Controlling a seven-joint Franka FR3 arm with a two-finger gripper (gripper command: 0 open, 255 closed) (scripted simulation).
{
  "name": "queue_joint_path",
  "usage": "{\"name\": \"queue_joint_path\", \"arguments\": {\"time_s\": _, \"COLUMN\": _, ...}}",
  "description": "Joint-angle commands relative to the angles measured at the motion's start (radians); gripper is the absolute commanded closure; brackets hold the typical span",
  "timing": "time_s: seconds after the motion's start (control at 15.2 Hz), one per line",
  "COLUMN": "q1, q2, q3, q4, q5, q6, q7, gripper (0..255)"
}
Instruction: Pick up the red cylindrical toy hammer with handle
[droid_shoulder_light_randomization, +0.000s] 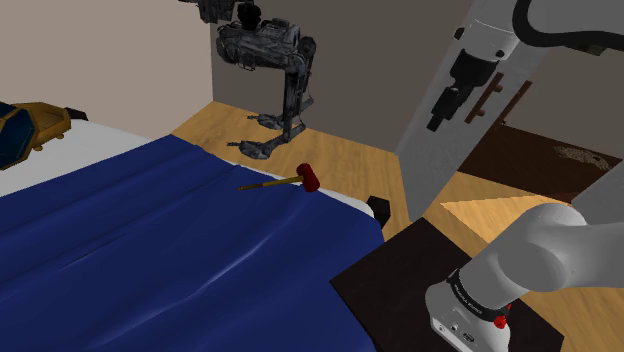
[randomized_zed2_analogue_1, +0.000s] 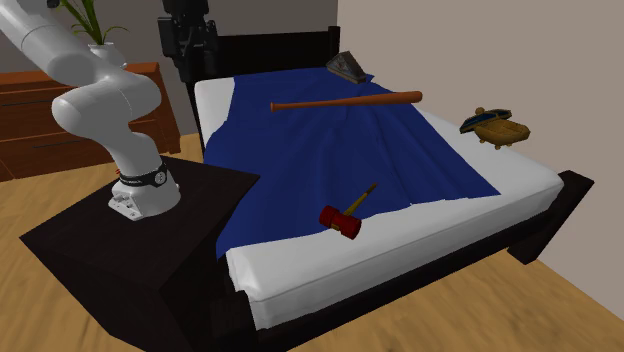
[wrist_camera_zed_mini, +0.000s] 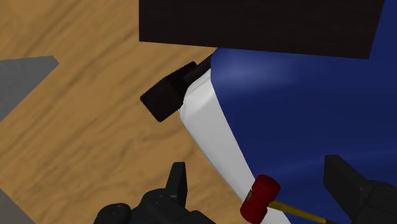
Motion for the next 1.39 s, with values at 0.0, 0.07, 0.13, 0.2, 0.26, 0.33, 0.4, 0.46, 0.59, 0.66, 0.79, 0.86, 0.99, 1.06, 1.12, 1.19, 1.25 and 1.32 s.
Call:
{"name": "queue_joint_path", "arguments": {"time_s": 0.0, "q1": 0.0, "q2": 0.0, "q3": 0.0, "q4": 0.0, "q5": 0.0, "q6": 0.0, "q7": 0.0, "gripper": 0}}
{"name": "queue_joint_path", "arguments": {"time_s": 0.07, "q1": 0.007, "q2": 0.031, "q3": -0.006, "q4": -0.002, "q5": -0.004, "q6": 0.031, "q7": -0.022, "gripper": 0}}
{"name": "queue_joint_path", "arguments": {"time_s": 0.13, "q1": 0.014, "q2": 0.063, "q3": -0.012, "q4": -0.003, "q5": -0.008, "q6": 0.062, "q7": -0.043, "gripper": 0}}
{"name": "queue_joint_path", "arguments": {"time_s": 0.2, "q1": 0.022, "q2": 0.097, "q3": -0.017, "q4": -0.003, "q5": -0.011, "q6": 0.093, "q7": -0.064, "gripper": 0}}
{"name": "queue_joint_path", "arguments": {"time_s": 0.26, "q1": 0.029, "q2": 0.13, "q3": -0.022, "q4": -0.001, "q5": -0.014, "q6": 0.122, "q7": -0.085, "gripper": 0}}
{"name": "queue_joint_path", "arguments": {"time_s": 0.33, "q1": 0.036, "q2": 0.165, "q3": -0.027, "q4": 0.001, "q5": -0.017, "q6": 0.152, "q7": -0.106, "gripper": 0}}
{"name": "queue_joint_path", "arguments": {"time_s": 0.4, "q1": 0.043, "q2": 0.2, "q3": -0.031, "q4": 0.006, "q5": -0.019, "q6": 0.18, "q7": -0.127, "gripper": 0}}
{"name": "queue_joint_path", "arguments": {"time_s": 0.46, "q1": 0.05, "q2": 0.236, "q3": -0.035, "q4": 0.011, "q5": -0.021, "q6": 0.208, "q7": -0.148, "gripper": 0}}
{"name": "queue_joint_path", "arguments": {"time_s": 0.59, "q1": 0.063, "q2": 0.308, "q3": -0.041, "q4": 0.026, "q5": -0.023, "q6": 0.261, "q7": -0.189, "gripper": 0}}
{"name": "queue_joint_path", "arguments": {"time_s": 0.66, "q1": 0.07, "q2": 0.345, "q3": -0.044, "q4": 0.035, "q5": -0.024, "q6": 0.286, "q7": -0.21, "gripper": 0}}
{"name": "queue_joint_path", "arguments": {"time_s": 0.79, "q1": 0.083, "q2": 0.42, "q3": -0.047, "q4": 0.056, "q5": -0.025, "q6": 0.334, "q7": -0.251, "gripper": 0}}
{"name": "queue_joint_path", "arguments": {"time_s": 0.86, "q1": 0.09, "q2": 0.457, "q3": -0.049, "q4": 0.069, "q5": -0.025, "q6": 0.357, "q7": -0.271, "gripper": 0}}
{"name": "queue_joint_path", "arguments": {"time_s": 0.99, "q1": 0.102, "q2": 0.532, "q3": -0.049, "q4": 0.097, "q5": -0.024, "q6": 0.399, "q7": -0.311, "gripper": 0}}
{"name": "queue_joint_path", "arguments": {"time_s": 1.06, "q1": 0.108, "q2": 0.569, "q3": -0.049, "q4": 0.112, "q5": -0.024, "q6": 0.419, "q7": -0.331, "gripper": 0}}
{"name": "queue_joint_path", "arguments": {"time_s": 1.12, "q1": 0.114, "q2": 0.607, "q3": -0.048, "q4": 0.128, "q5": -0.023, "q6": 0.437, "q7": -0.351, "gripper": 0}}
{"name": "queue_joint_path", "arguments": {"time_s": 1.19, "q1": 0.119, "q2": 0.644, "q3": -0.047, "q4": 0.145, "q5": -0.022, "q6": 0.455, "q7": -0.37, "gripper": 0}}
{"name": "queue_joint_path", "arguments": {"time_s": 1.25, "q1": 0.124, "q2": 0.682, "q3": -0.045, "q4": 0.163, "q5": -0.022, "q6": 0.471, "q7": -0.389, "gripper": 0}}
{"name": "queue_joint_path", "arguments": {"time_s": 1.32, "q1": 0.129, "q2": 0.719, "q3": -0.042, "q4": 0.182, "q5": -0.021, "q6": 0.487, "q7": -0.408, "gripper": 0}}
